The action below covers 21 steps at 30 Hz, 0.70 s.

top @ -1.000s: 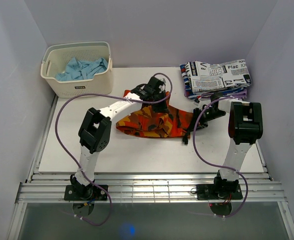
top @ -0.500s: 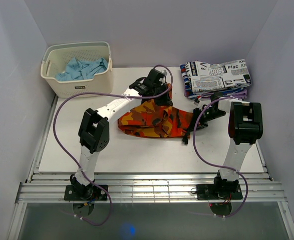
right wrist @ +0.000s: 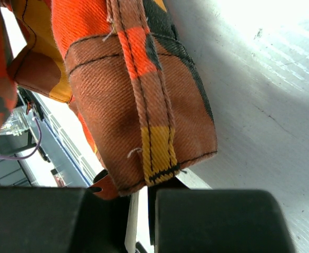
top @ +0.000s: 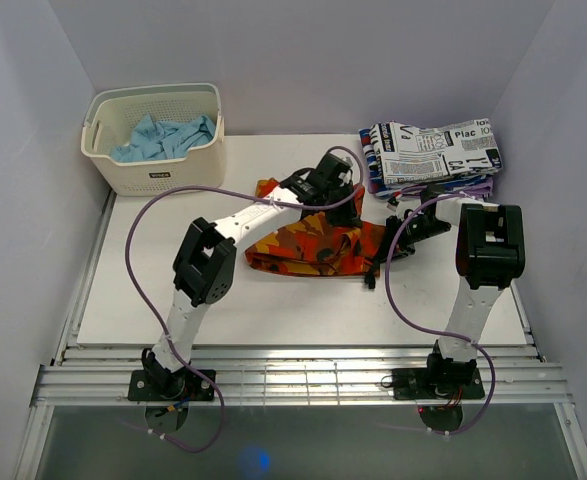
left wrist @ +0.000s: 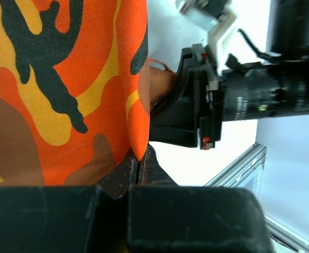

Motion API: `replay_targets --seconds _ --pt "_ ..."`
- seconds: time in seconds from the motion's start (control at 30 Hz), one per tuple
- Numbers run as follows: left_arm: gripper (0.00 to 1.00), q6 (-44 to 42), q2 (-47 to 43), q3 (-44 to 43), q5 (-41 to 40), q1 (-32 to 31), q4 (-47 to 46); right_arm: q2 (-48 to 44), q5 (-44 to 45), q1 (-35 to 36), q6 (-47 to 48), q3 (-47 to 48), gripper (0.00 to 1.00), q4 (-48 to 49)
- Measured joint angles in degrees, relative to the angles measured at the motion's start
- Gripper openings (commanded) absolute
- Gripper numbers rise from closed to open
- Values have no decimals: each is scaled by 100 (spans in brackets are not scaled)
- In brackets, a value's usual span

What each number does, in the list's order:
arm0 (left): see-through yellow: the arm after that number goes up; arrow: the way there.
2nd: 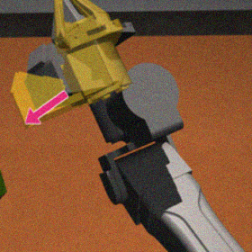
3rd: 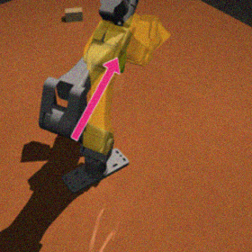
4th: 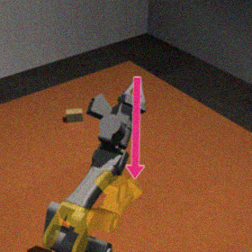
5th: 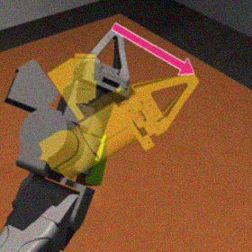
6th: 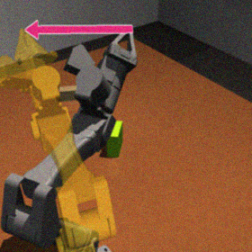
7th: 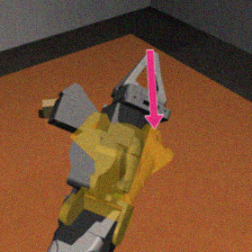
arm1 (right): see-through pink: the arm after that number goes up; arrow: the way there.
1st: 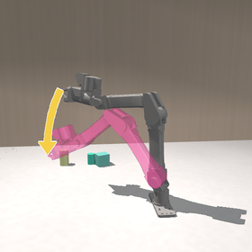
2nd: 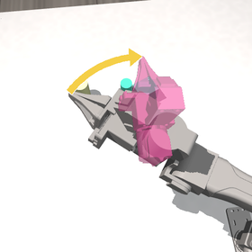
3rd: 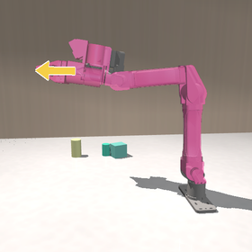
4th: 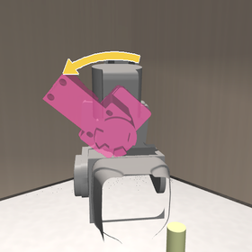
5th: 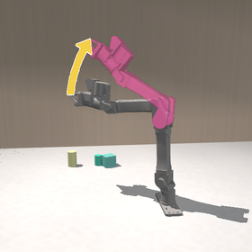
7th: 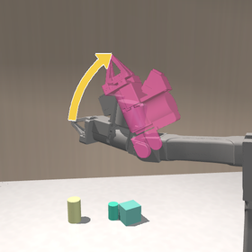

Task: Fold and stack the trousers
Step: Fold the trousers

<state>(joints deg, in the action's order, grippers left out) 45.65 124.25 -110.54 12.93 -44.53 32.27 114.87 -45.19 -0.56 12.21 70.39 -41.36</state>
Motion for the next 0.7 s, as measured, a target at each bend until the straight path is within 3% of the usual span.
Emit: replay_targets --seconds 0.7 --pt "0 350 774 -289 -308 -323 -466 -87 -7 153 4 -81 8 -2"
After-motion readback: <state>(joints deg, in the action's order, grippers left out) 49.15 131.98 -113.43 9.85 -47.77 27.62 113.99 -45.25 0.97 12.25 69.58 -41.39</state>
